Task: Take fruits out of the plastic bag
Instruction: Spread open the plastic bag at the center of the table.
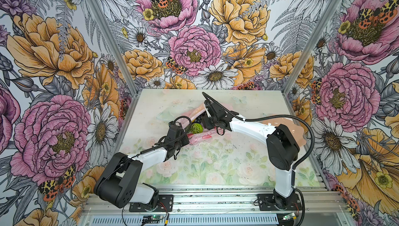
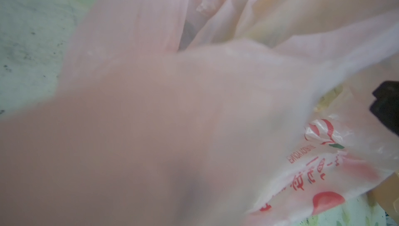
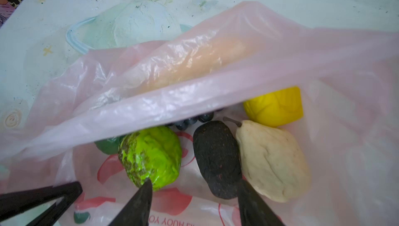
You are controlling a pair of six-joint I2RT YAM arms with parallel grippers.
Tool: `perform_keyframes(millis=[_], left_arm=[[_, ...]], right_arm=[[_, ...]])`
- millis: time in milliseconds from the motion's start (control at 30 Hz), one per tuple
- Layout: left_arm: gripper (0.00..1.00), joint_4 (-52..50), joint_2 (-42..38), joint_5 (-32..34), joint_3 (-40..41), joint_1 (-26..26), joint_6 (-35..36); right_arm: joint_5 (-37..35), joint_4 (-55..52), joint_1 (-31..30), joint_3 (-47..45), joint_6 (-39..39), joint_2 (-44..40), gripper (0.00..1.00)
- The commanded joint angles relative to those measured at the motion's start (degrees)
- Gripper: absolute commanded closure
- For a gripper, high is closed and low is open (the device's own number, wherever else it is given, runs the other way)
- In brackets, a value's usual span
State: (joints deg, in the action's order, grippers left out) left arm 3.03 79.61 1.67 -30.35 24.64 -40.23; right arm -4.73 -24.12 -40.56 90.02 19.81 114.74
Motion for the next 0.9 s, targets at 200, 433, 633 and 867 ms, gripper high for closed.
perform_keyframes(millis=[200,433,633,867], left_arm=[[1.0,1.12,-2.45,5.26,3.25,4.63,2.7],[1.0,1.62,-3.39,6.13,5.03,5.78,2.78],[1.0,1.81,-1.98,6.24,2.86,5.33,2.59],[1.0,2.6,1.87,5.89,-1.81,4.67,2.23]], right_arm=[[2.43,-0.13,2.43,22.3,-0.11,14.74,0.45],[5.68,-3.55,4.32,42.54,1.18,27.72,0.48],[7.44,-7.6,4.19,48.82,1.22,28.88,0.45],[6.6,-8.31,3.21,30.61,0.13,12.51,0.33]])
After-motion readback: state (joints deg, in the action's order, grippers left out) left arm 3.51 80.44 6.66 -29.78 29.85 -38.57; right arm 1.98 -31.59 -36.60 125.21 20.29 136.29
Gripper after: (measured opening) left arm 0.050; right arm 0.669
